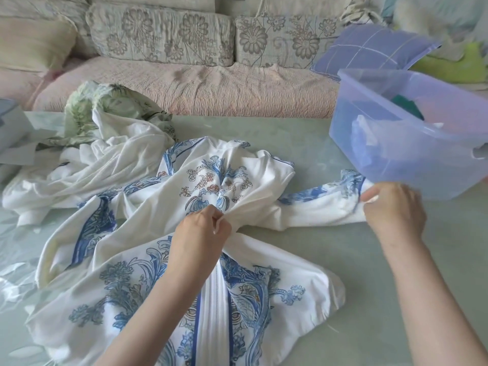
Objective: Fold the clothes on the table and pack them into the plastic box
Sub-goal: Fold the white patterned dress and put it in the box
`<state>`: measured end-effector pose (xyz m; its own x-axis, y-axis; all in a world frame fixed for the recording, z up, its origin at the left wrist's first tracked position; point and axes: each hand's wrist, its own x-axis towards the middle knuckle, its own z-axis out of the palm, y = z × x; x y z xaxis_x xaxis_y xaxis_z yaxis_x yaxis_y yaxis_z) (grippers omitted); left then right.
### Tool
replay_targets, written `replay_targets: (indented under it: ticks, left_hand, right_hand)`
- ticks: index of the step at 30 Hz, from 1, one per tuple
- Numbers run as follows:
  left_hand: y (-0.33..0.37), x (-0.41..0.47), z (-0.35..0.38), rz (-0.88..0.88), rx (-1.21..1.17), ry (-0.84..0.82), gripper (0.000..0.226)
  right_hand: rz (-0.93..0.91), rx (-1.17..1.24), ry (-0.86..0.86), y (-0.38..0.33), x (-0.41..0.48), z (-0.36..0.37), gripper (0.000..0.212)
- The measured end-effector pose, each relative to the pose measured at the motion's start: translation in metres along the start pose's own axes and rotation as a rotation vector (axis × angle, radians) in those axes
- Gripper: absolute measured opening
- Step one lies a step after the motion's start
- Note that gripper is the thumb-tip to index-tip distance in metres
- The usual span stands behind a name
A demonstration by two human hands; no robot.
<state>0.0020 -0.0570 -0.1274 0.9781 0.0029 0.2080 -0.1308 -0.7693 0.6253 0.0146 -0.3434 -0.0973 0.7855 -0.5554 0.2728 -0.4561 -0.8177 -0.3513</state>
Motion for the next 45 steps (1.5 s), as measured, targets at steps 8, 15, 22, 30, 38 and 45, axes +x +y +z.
replay_targets:
  ticks: [8,15,22,30,38,45]
  left_hand:
    - [0.012,-0.003,-0.001,-0.123,-0.11,-0.024,0.018]
    - [0.005,0.002,0.001,-0.115,-0.045,-0.043,0.016]
    - [0.005,-0.001,0.001,-0.095,-0.058,-0.116,0.02]
    - [-0.014,0.005,0.001,0.126,0.176,-0.059,0.054]
    - [-0.048,0.012,-0.014,-0.103,0.476,-0.339,0.059]
    - [-0.059,0.01,-0.019,-0.149,0.47,-0.439,0.075]
  right_hand:
    - [-0.378,0.195,-0.409,-0.054,-0.033,0.035,0.03]
    - [-0.424,0.163,-0.385,-0.064,-0.046,0.064,0.022]
    - [-0.098,0.003,0.038,-0.036,-0.013,0.027,0.017]
    - [-0.452,0.192,-0.434,-0.044,-0.025,0.011,0.06]
    - [-0.534,-0.307,-0.743,-0.041,-0.036,0.039,0.071]
    - [-0.222,-0.471,-0.5,-0.003,-0.006,0.037,0.046]
